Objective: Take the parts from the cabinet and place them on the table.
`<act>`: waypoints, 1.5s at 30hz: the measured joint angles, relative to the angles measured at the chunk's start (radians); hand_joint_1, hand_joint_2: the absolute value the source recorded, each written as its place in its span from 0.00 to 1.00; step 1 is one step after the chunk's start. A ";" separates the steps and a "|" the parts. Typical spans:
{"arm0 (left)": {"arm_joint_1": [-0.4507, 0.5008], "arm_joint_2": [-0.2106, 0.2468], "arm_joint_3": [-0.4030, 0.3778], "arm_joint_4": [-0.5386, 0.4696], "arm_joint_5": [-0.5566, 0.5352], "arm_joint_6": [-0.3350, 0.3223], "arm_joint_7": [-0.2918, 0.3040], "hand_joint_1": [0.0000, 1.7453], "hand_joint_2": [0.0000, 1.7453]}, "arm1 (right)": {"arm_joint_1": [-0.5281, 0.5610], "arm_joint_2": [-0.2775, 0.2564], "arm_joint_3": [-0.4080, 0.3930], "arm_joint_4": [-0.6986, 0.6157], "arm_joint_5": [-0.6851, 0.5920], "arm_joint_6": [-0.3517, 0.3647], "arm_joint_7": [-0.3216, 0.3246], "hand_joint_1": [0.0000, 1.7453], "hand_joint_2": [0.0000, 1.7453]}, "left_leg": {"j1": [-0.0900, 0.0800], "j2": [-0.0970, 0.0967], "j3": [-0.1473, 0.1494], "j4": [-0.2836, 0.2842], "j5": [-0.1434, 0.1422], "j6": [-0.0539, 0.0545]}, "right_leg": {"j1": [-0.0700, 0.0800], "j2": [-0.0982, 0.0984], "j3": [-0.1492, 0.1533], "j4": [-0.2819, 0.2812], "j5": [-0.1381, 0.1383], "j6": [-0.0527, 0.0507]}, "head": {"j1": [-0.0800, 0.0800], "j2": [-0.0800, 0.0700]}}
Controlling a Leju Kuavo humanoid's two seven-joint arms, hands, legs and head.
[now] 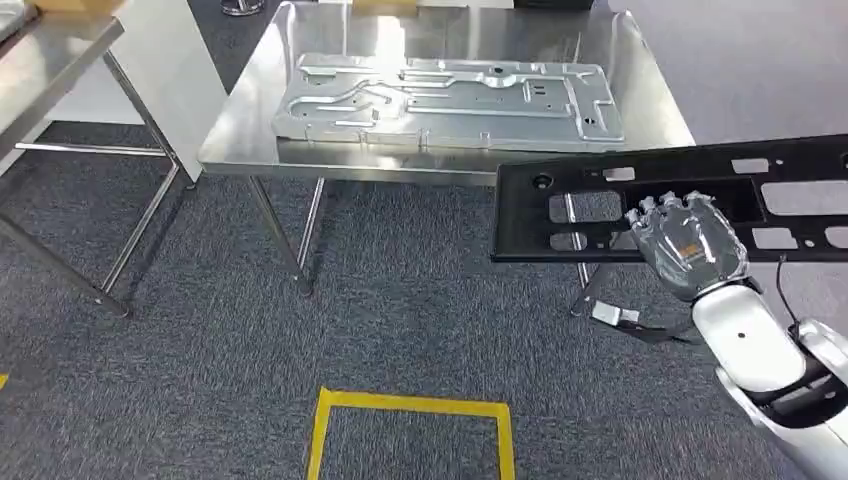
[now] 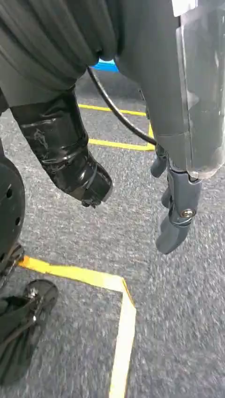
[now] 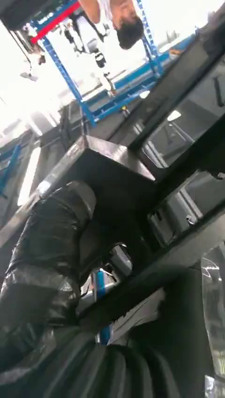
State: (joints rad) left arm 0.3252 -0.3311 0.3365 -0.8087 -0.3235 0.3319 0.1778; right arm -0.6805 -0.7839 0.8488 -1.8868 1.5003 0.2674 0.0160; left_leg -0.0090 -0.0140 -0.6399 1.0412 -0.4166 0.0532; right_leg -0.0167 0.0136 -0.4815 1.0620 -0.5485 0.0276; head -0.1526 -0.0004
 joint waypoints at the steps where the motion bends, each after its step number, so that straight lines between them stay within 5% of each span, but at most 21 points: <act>1: -0.001 0.000 0.001 0.001 0.000 -0.002 -0.001 0.00 1.00 | -0.002 0.001 0.002 0.000 0.000 -0.002 0.004 1.00 1.00 | 0.001 0.001 0.013 -0.006 -0.002 0.003 | -0.001 -0.005 -0.023 0.045 0.010 0.002 | 0.000 0.000; 2: -0.005 0.000 0.002 0.002 0.000 -0.002 -0.004 0.00 1.00 | -0.006 0.002 0.006 0.000 0.000 -0.002 0.013 1.00 1.00 | 0.001 0.001 0.020 -0.010 -0.007 0.010 | -0.002 -0.008 -0.062 0.107 0.005 0.006 | 0.000 0.000; 4: -0.006 0.000 0.002 0.004 0.000 -0.003 -0.006 0.00 1.00 | -0.009 0.002 0.016 0.000 0.000 -0.002 0.024 1.00 1.00 | 0.001 0.000 0.035 -0.011 -0.023 0.016 | -0.001 -0.008 -0.153 0.229 -0.063 0.013 | 0.000 0.000; 6: -0.008 0.000 0.005 0.008 0.001 -0.003 -0.006 0.00 1.00 | -0.009 0.004 0.026 0.002 0.000 -0.005 0.045 1.00 1.00 | 0.001 -0.004 0.054 -0.011 -0.041 0.015 | -0.003 -0.008 -0.209 0.260 -0.116 0.017 | 0.000 0.000; 8: -0.009 0.000 0.006 0.012 0.006 -0.002 -0.008 0.00 1.00 | -0.009 0.008 0.032 0.002 0.000 -0.011 0.081 1.00 1.00 | 0.001 -0.008 0.083 -0.011 -0.061 0.014 | -0.005 -0.009 -0.202 0.168 -0.061 0.018 | 0.000 0.000; 10: -0.007 -0.001 0.006 0.014 0.011 0.005 -0.007 0.00 1.00 | -0.009 0.012 0.035 0.002 0.000 -0.031 0.144 1.00 1.00 | 0.001 -0.010 0.098 -0.013 -0.084 0.007 | -0.004 -0.011 -0.168 0.009 0.104 0.008 | 0.000 0.000; 13: -0.013 -0.001 0.003 0.018 0.030 0.018 0.003 0.00 1.00 | -0.007 0.025 0.043 0.000 0.000 -0.058 0.233 1.00 1.00 | -0.002 -0.014 0.115 -0.015 -0.105 -0.015 | 0.009 -0.010 -0.159 -0.010 0.112 -0.012 | 0.005 0.000; 15: -0.011 0.000 -0.002 0.018 0.035 0.026 0.009 0.00 1.00 | -0.002 0.032 0.043 -0.002 0.000 -0.062 0.268 1.00 1.00 | -0.006 -0.012 0.130 -0.004 -0.101 -0.023 | -0.002 -0.005 -0.142 -0.019 0.111 -0.024 | 0.003 0.000; 17: -0.011 0.000 -0.010 0.018 0.042 0.029 0.011 0.00 1.00 | -0.001 0.038 0.043 -0.006 0.000 -0.065 0.290 1.00 1.00 | -0.003 0.000 0.096 0.071 -0.110 -0.033 | -0.003 -0.010 -0.118 -0.030 0.101 -0.038 | 0.003 0.000; 19: -0.011 0.000 -0.011 0.018 0.042 0.030 0.011 0.00 1.00 | 0.000 0.045 0.045 -0.008 0.000 -0.066 0.293 1.00 1.00 | 0.005 0.004 0.002 0.214 -0.170 -0.043 | -0.002 -0.011 -0.106 -0.030 0.086 -0.043 | 0.003 0.000; 21: -0.011 0.000 -0.012 0.018 0.043 0.030 0.016 0.00 1.00 | 0.010 0.048 0.048 -0.008 0.000 -0.071 0.304 1.00 1.00 | 0.009 0.006 -0.064 0.281 -0.207 -0.052 | -0.001 -0.010 -0.089 -0.030 0.071 -0.042 | 0.003 0.000; 23: -0.010 0.000 -0.014 0.019 0.049 0.032 0.019 0.00 1.00 | 0.021 0.051 0.048 -0.010 0.000 -0.078 0.323 1.00 1.00 | 0.011 0.007 -0.053 0.196 -0.138 -0.050 | -0.001 -0.010 -0.063 -0.030 0.052 -0.039 | 0.003 0.000; 25: -0.008 0.000 -0.017 0.019 0.053 0.034 0.026 0.00 1.00 | 0.027 0.052 0.048 -0.010 0.000 -0.082 0.344 1.00 1.00 | 0.010 0.007 0.000 0.029 -0.011 -0.040 | -0.001 -0.011 -0.038 -0.031 0.032 -0.034 | 0.003 0.000; 27: -0.008 0.000 -0.020 0.021 0.058 0.036 0.032 0.00 1.00 | 0.038 0.054 0.048 -0.014 0.000 -0.090 0.362 1.00 1.00 | 0.001 0.008 0.006 -0.002 -0.040 -0.030 | 0.001 -0.006 -0.029 -0.034 0.020 -0.022 | 0.003 0.000; 31: -0.009 0.000 -0.029 0.023 0.058 0.039 0.037 0.00 1.00 | 0.069 0.056 0.043 -0.019 0.000 -0.097 0.371 1.00 1.00 | 0.007 0.005 0.045 -0.025 -0.021 -0.002 | -0.001 -0.009 -0.025 -0.009 0.025 -0.003 | 0.003 0.000; 32: -0.010 0.000 -0.032 0.023 0.057 0.039 0.035 0.00 1.00 | 0.071 0.056 0.041 -0.023 0.000 -0.097 0.372 1.00 1.00 | 0.007 0.006 0.054 -0.029 -0.024 0.003 | -0.002 -0.010 -0.042 0.031 0.022 -0.002 | 0.004 0.000; 36: -0.009 -0.001 -0.035 0.023 0.051 0.039 0.034 0.00 1.00 | 0.089 0.059 0.038 -0.026 0.000 -0.097 0.355 1.00 1.00 | 0.006 0.006 0.078 -0.032 -0.044 0.012 | -0.004 -0.011 -0.204 0.264 -0.084 0.014 | 0.004 0.000; 38: -0.010 -0.001 -0.035 0.024 0.040 0.034 0.032 0.00 1.00 | 0.107 0.064 0.037 -0.022 0.000 -0.100 0.345 1.00 1.00 | 0.007 0.002 0.097 -0.031 -0.059 0.009 | -0.008 -0.012 -0.214 0.219 -0.041 0.015 | 0.004 0.000; 41: -0.010 -0.001 -0.035 0.025 0.024 0.022 0.030 0.00 1.00 | 0.112 0.077 0.037 -0.009 0.000 -0.110 0.342 1.00 1.00 | 0.008 0.000 0.121 -0.027 -0.087 -0.004 | -0.009 -0.016 -0.146 -0.018 0.131 0.011 | 0.004 0.000; 42: -0.012 -0.001 -0.035 0.031 0.017 0.018 0.033 0.00 1.00 | 0.112 0.092 0.039 0.006 0.000 -0.111 0.344 1.00 1.00 | 0.005 -0.001 0.128 -0.023 -0.093 -0.012 | 0.001 -0.018 -0.150 -0.019 0.083 0.004 | 0.004 0.000; 45: -0.013 -0.001 -0.034 0.035 -0.005 -0.001 0.045 0.00 1.00 | 0.114 0.123 0.046 0.028 0.000 -0.106 0.344 1.00 1.00 | 0.002 0.004 0.136 -0.020 -0.090 -0.033 | 0.000 -0.012 -0.137 -0.026 0.104 -0.023 | 0.004 0.000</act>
State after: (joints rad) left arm 0.3121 -0.3319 0.3025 -0.7736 -0.3289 0.3307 0.2224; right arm -0.5670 -0.6610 0.8950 -1.8585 1.5007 0.1617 0.3605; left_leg -0.0075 -0.0102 -0.5038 1.0212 -0.5063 0.0197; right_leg -0.0167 0.0016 -0.6181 1.0361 -0.4440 0.0043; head -0.1488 -0.0004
